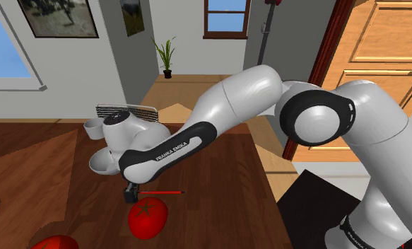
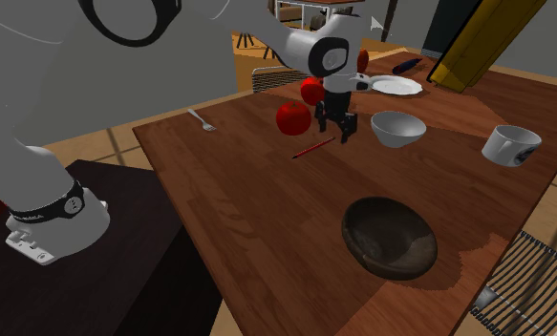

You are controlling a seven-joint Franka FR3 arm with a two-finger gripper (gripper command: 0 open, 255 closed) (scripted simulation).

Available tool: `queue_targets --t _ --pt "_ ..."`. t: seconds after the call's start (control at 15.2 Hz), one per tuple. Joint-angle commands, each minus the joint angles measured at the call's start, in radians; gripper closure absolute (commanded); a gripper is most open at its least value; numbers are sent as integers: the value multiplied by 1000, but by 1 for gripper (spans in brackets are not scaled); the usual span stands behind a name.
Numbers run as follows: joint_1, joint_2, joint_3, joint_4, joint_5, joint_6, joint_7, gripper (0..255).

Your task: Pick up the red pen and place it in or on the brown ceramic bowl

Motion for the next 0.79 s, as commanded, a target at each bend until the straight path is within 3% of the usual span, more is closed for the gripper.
queue_targets --t 0.0,0.4,0.46,0.73 --pt "0 4 -1 1 -1 3 0 0" --pt "0 4 -1 2 -1 3 0 0" --pt "0 4 -1 2 -1 3 0 255" --pt "0 2 0 -1 -1 4 0 255"
